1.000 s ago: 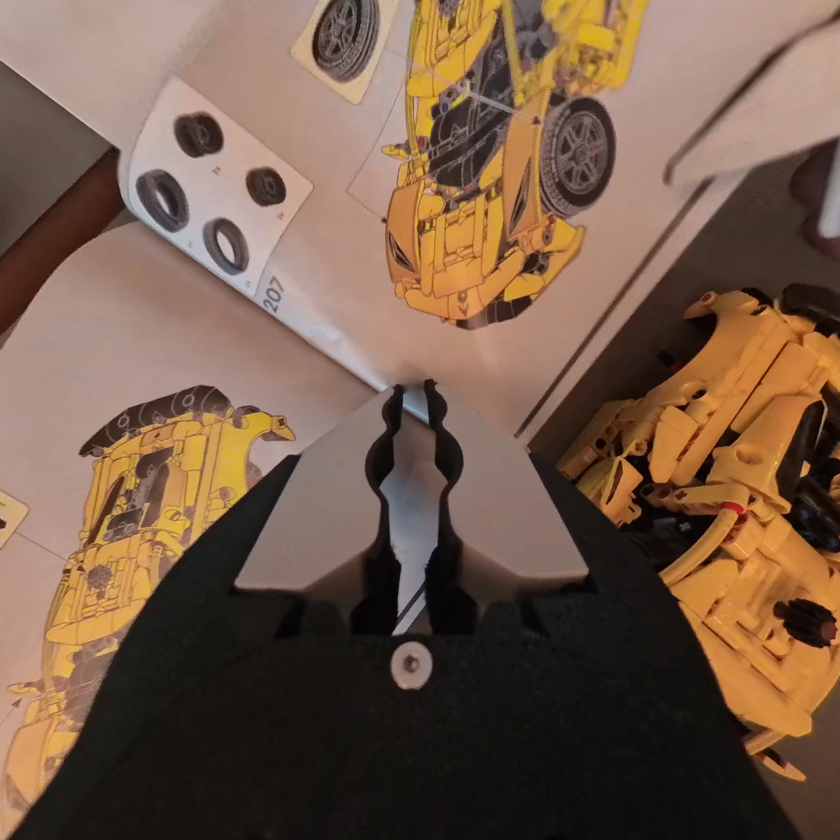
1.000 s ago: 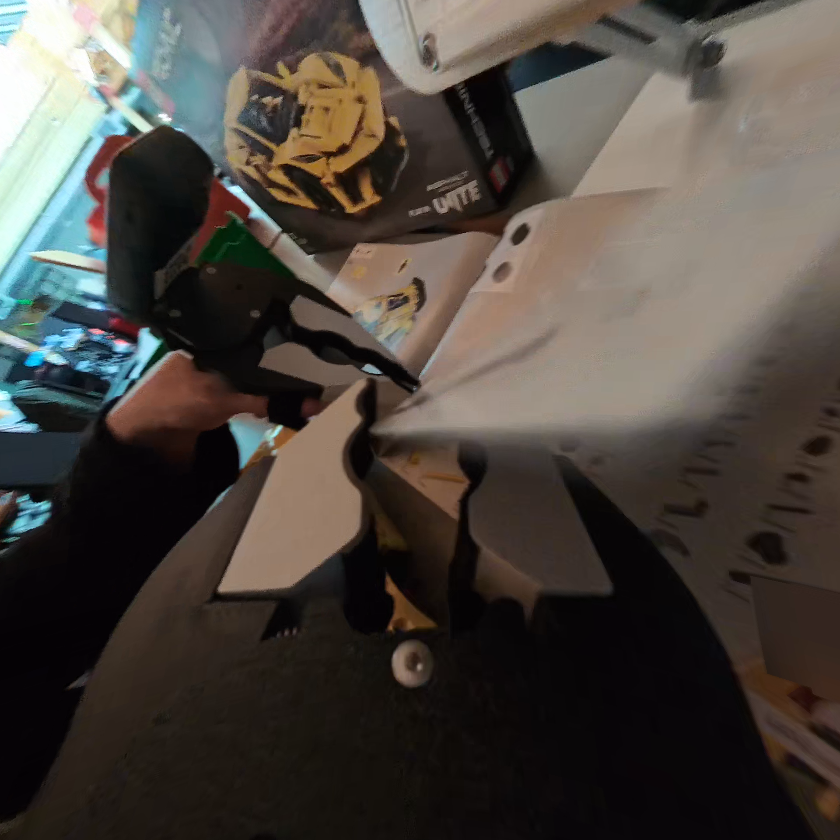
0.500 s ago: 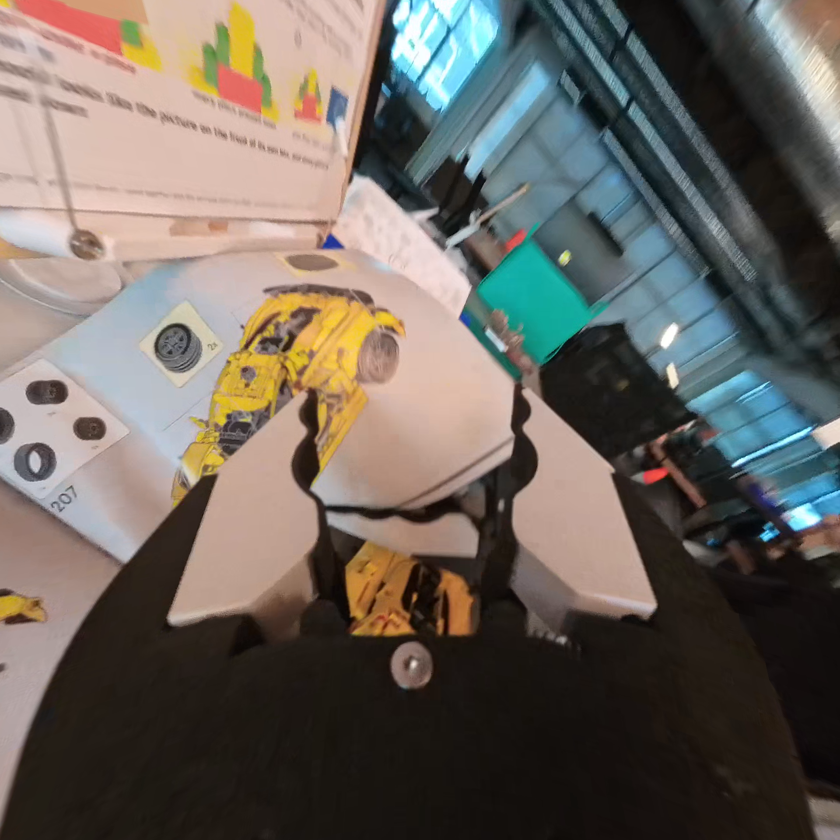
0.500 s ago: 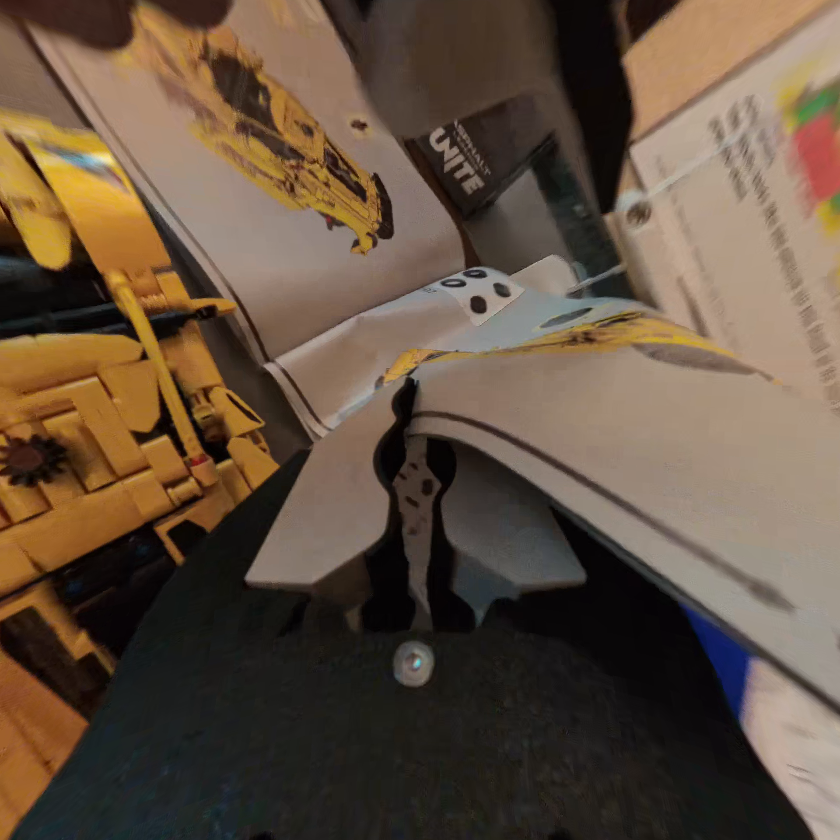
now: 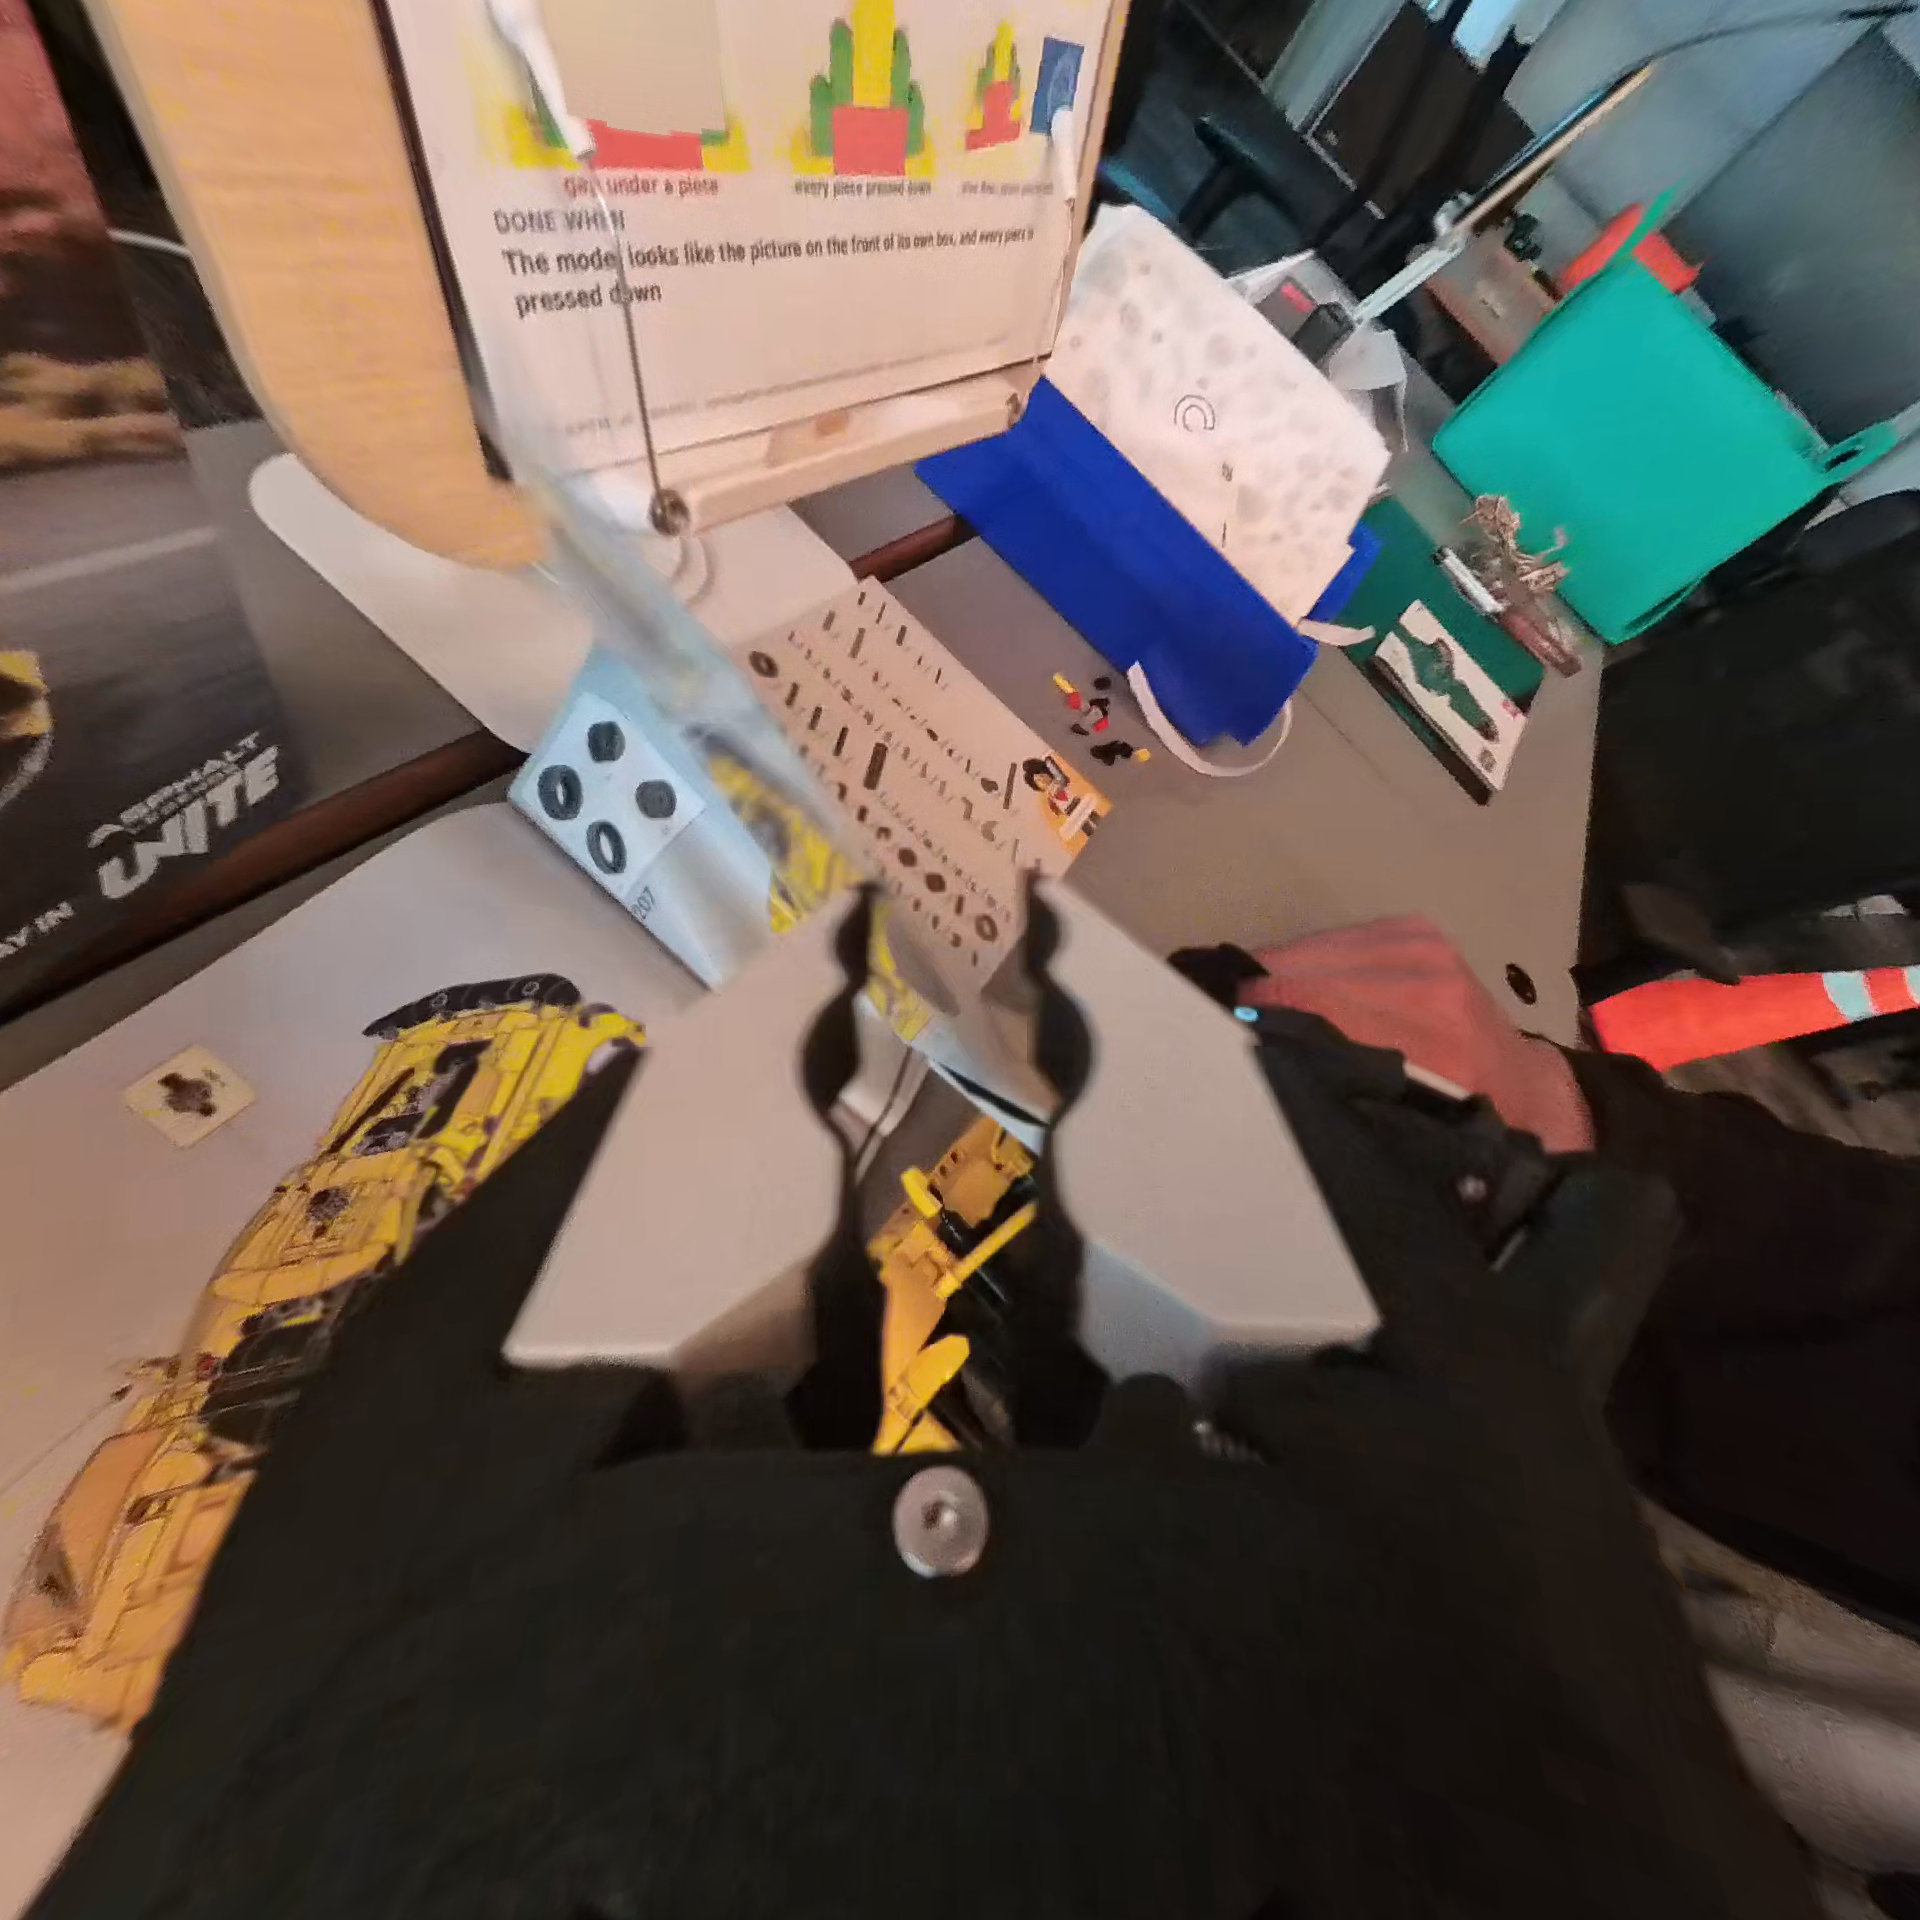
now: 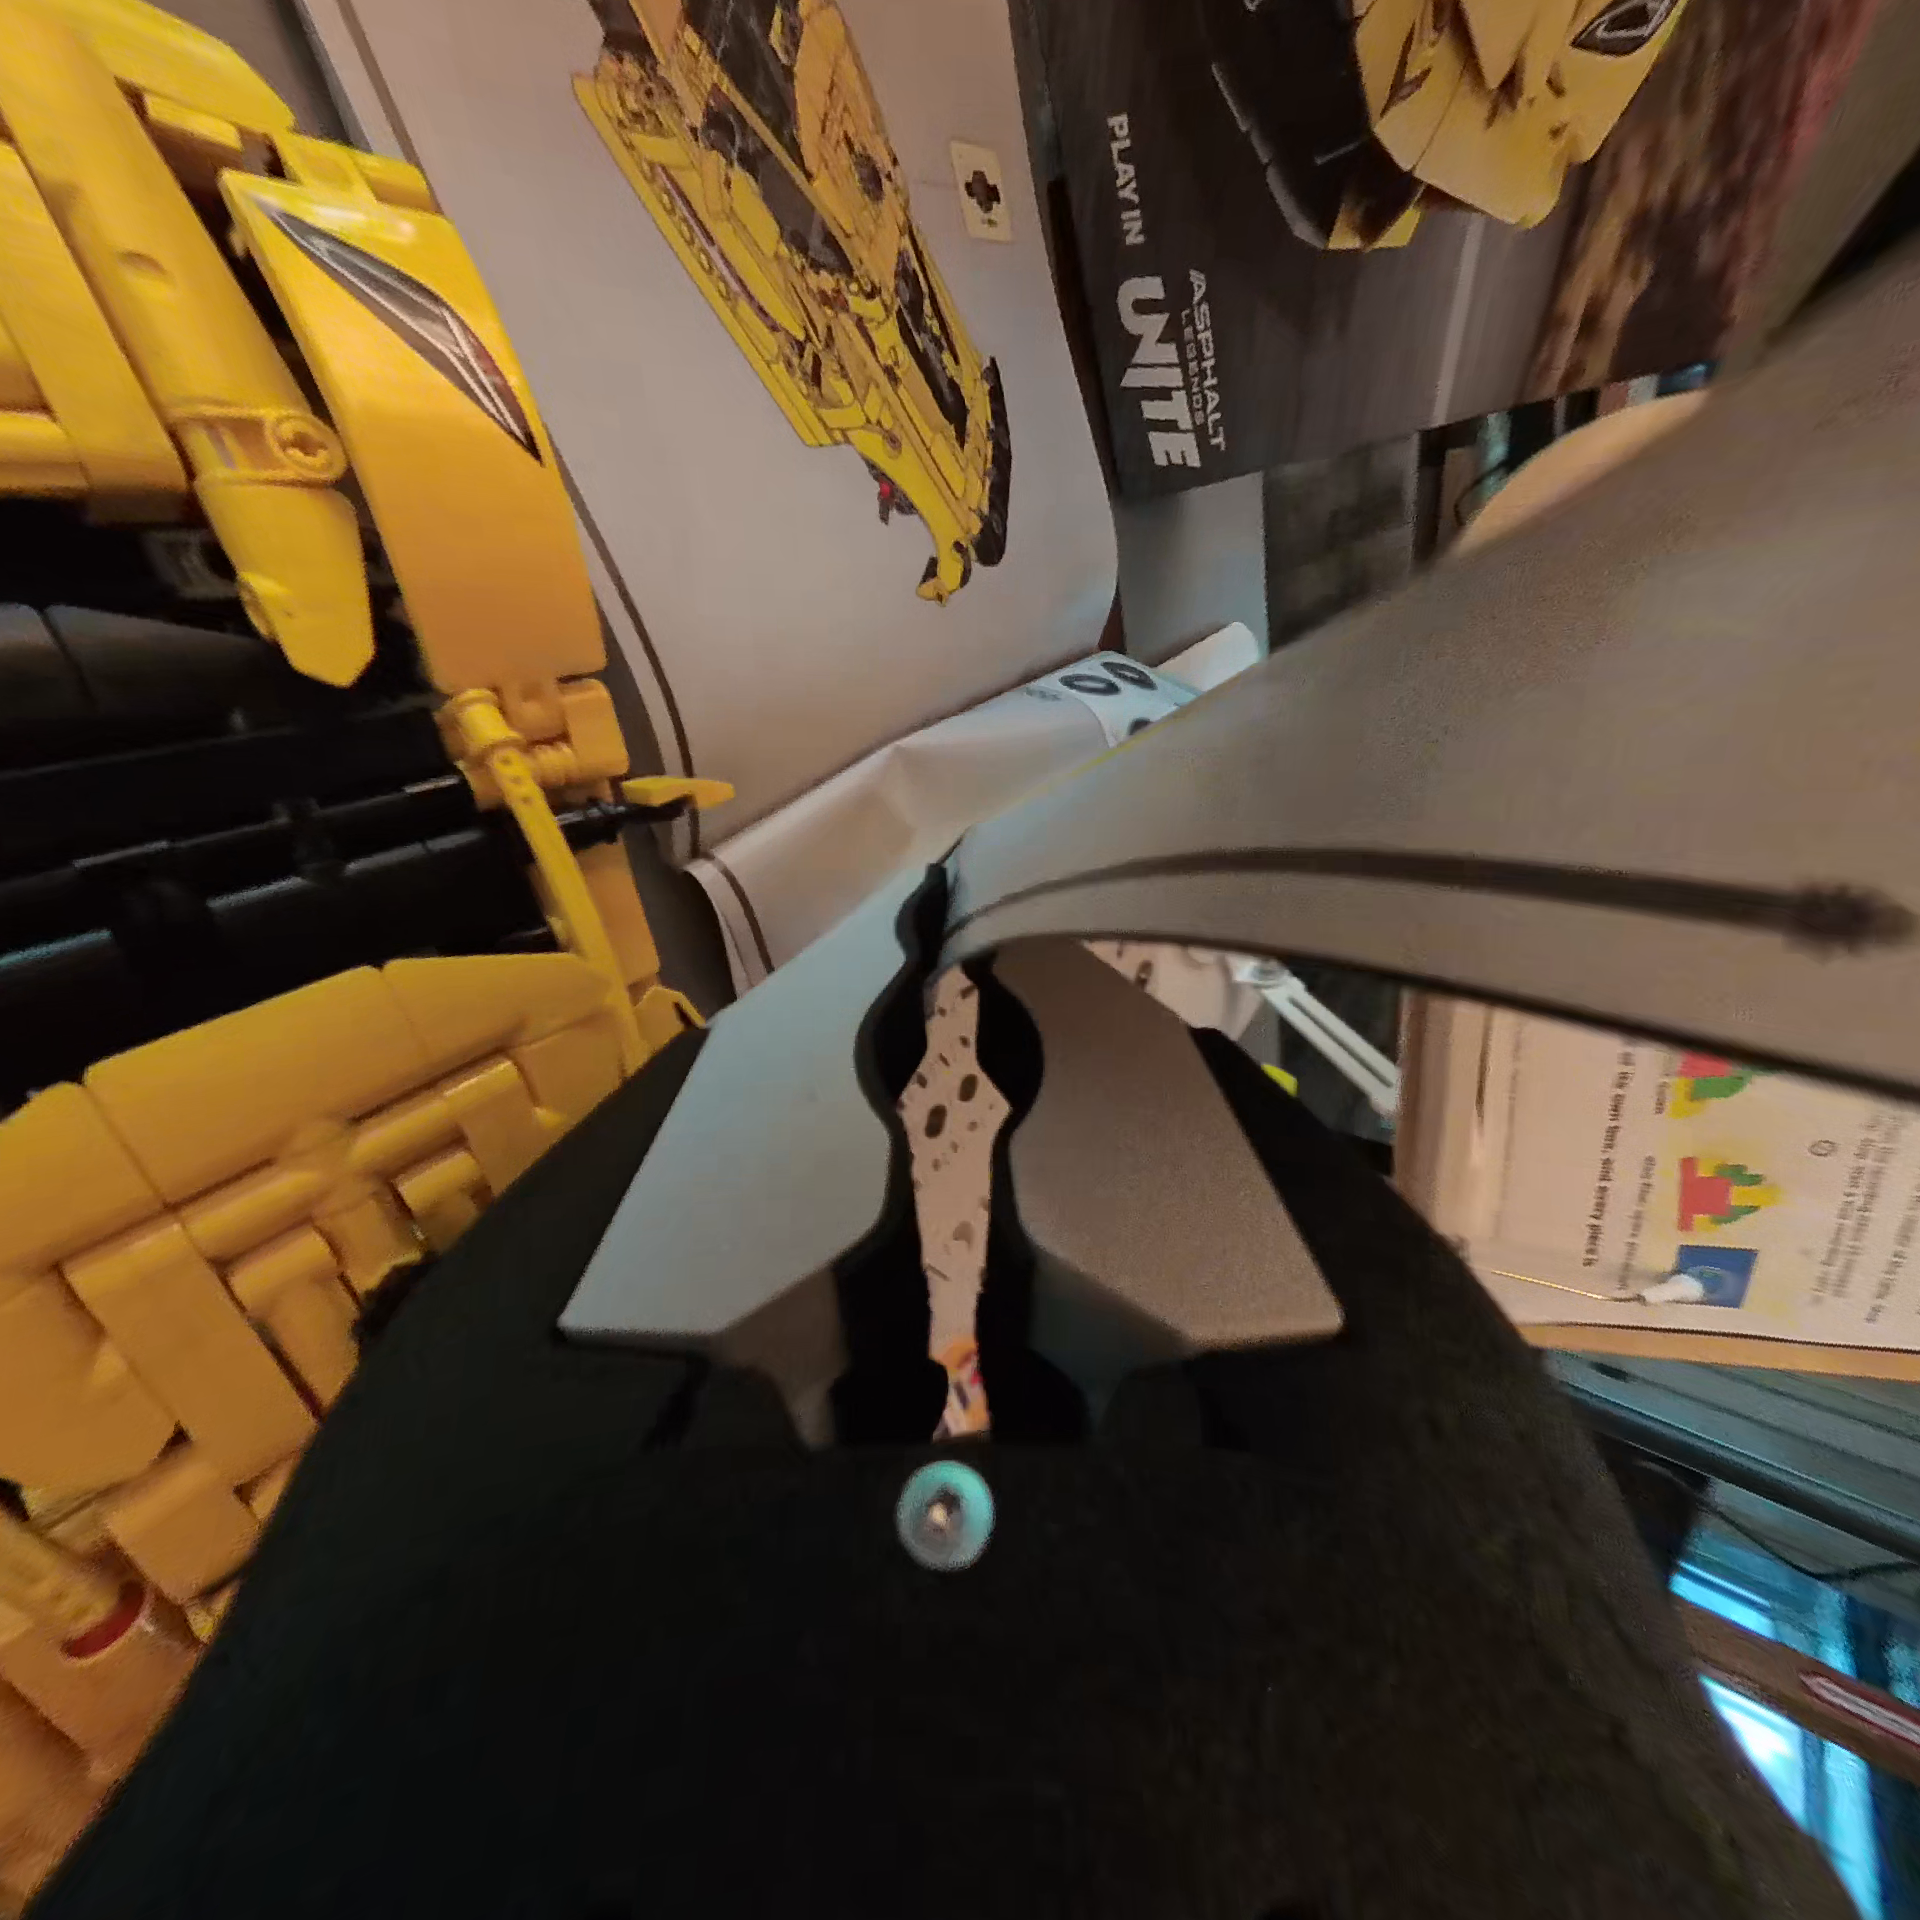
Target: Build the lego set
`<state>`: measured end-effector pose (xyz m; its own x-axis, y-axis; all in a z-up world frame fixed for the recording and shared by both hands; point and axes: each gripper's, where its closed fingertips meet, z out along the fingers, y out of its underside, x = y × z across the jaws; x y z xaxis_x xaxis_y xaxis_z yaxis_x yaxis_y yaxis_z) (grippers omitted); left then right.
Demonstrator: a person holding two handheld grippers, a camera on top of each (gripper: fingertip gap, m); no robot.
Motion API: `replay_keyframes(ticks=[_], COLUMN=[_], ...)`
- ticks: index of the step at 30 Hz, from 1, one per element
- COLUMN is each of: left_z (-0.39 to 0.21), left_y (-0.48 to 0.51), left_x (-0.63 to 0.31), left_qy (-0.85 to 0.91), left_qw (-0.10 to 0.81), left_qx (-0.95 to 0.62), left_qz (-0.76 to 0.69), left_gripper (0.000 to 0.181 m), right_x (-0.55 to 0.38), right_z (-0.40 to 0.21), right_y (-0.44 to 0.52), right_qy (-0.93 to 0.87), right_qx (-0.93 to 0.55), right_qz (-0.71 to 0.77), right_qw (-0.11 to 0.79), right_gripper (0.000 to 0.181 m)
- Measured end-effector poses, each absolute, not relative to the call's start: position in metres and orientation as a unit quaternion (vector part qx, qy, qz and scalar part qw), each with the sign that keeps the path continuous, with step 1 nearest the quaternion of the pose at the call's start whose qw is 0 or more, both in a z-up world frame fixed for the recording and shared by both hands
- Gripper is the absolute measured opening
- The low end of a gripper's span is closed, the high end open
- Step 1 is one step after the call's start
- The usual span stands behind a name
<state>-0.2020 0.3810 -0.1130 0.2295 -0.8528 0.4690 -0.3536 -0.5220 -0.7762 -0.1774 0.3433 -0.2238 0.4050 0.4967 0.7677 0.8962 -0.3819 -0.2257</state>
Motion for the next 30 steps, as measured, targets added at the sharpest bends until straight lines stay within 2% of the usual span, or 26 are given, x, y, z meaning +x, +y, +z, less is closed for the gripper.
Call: replay_keyframes(ticks=[1, 2, 6, 9, 10, 12, 14, 17, 19, 25, 30], left_z=[-0.115, -0.117, -0.111, -0.101, -0.100, -0.100, -0.100, -0.097, -0.096, -0.085, -0.085], left_y=[0.383, 0.386, 0.396, 0.395, 0.393, 0.387, 0.381, 0.376, 0.374, 0.361, 0.340], left_x=[-0.204, -0.206, -0.212, -0.209, -0.206, -0.201, -0.196, -0.193, -0.192, -0.196, -0.201], left_qy=[0.406, 0.399, 0.351, 0.318, 0.316, 0.324, 0.335, 0.346, 0.349, 0.357, 0.367], left_qw=[0.261, 0.257, 0.240, 0.225, 0.219, 0.215, 0.218, 0.224, 0.227, 0.227, 0.222], left_qx=[-0.736, -0.736, -0.722, -0.701, -0.699, -0.697, -0.698, -0.698, -0.699, -0.680, -0.677], left_qz=[-0.475, -0.483, -0.545, -0.597, -0.604, -0.602, -0.594, -0.585, -0.582, -0.599, -0.599], left_gripper=[0.010, 0.003, 0.000, 0.005, 0.009, 0.010, 0.011, 0.012, 0.013, 0.035, 0.039], right_x=[-0.180, -0.183, -0.209, -0.226, -0.233, -0.239, -0.235, -0.220, -0.219, -0.206, -0.202], right_z=[-0.225, -0.227, -0.216, -0.172, -0.150, -0.111, -0.098, -0.100, -0.100, -0.103, -0.102], right_y=[0.342, 0.338, 0.311, 0.300, 0.296, 0.293, 0.298, 0.310, 0.307, 0.309, 0.308], right_qy=[-0.448, -0.446, -0.406, -0.333, -0.311, -0.273, -0.252, -0.228, -0.224, -0.203, -0.202], right_qx=[-0.778, -0.787, -0.827, -0.804, -0.778, -0.729, -0.726, -0.747, -0.743, -0.746, -0.733], right_qz=[-0.284, -0.248, 0.022, 0.241, 0.305, 0.379, 0.359, 0.300, 0.322, 0.329, 0.335], right_qw=[0.337, 0.347, 0.388, 0.429, 0.452, 0.501, 0.529, 0.548, 0.543, 0.542, 0.556], right_gripper=[0.005, 0.011, 0.056, 0.073, 0.071, 0.055, 0.042, 0.035, 0.003, 0.000, 0.000])
